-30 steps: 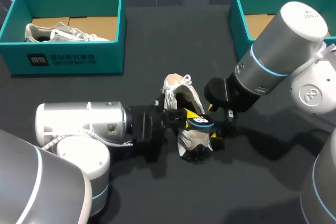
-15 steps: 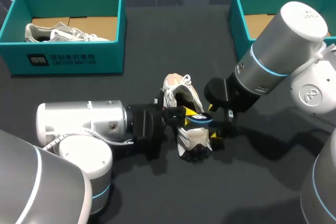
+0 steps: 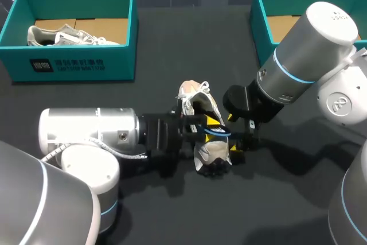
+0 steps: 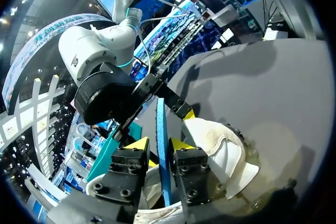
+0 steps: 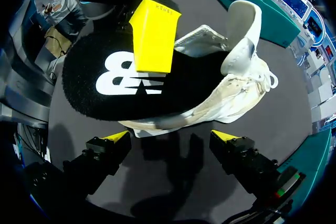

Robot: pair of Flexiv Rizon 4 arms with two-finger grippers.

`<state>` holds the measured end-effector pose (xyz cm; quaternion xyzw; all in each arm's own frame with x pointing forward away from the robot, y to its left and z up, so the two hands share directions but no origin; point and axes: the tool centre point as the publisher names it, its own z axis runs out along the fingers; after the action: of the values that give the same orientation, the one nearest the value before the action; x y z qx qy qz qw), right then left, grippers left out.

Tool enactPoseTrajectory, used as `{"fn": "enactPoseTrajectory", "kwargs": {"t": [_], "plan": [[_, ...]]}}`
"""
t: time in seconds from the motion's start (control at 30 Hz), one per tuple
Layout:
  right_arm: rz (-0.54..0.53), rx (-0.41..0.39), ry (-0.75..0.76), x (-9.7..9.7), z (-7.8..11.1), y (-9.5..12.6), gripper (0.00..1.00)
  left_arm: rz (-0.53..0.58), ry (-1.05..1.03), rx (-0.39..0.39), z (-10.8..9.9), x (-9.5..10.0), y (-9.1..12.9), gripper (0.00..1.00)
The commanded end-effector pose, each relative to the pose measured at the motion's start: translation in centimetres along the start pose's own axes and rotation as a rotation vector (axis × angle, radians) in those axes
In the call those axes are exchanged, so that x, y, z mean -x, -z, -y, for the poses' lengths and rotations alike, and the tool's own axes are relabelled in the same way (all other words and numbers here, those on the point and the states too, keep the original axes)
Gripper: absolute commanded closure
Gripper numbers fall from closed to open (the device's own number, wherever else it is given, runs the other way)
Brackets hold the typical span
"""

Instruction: Take the shoe out of the shoebox, open the shoe tongue, remove and reinsert the insole, then place the shoe into the shoebox

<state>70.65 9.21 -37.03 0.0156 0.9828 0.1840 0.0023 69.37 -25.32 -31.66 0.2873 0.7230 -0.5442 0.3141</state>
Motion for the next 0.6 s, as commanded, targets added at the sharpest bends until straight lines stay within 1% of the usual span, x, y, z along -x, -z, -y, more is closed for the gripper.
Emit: {"fn": "enactPoseTrajectory", "kwargs": {"t": [0.03, 0.13, 0.17, 0.2, 0.23, 0.4, 0.6], "plan": [[0.003, -0.002, 0.0, -0.1, 0.0, -0.1, 0.0, -0.006, -0.001, -0.004, 0.4, 0.0, 0.3, 0.77], [0.003, -0.002, 0.0, -0.1, 0.0, -0.1, 0.0, -0.016, -0.003, -0.009, 0.6, -0.2, 0.2, 0.77], [0.003, -0.002, 0.0, -0.1, 0.0, -0.1, 0.0, -0.02, -0.006, -0.01, 0.6, -0.3, 0.2, 0.79], [0.003, -0.002, 0.0, -0.1, 0.0, -0.1, 0.0, -0.023, -0.009, -0.011, 0.7, -0.4, 0.2, 0.84], [0.003, -0.002, 0.0, -0.1, 0.0, -0.1, 0.0, -0.027, -0.016, -0.011, 0.6, -0.5, 0.1, 1.0], [0.003, -0.002, 0.0, -0.1, 0.0, -0.1, 0.0, -0.039, -0.064, -0.009, 0.1, -1.1, -0.1, 1.0], [0.003, -0.002, 0.0, -0.1, 0.0, -0.1, 0.0, -0.034, -0.115, 0.012, -1.2, -1.2, -0.1, 1.0]]}}
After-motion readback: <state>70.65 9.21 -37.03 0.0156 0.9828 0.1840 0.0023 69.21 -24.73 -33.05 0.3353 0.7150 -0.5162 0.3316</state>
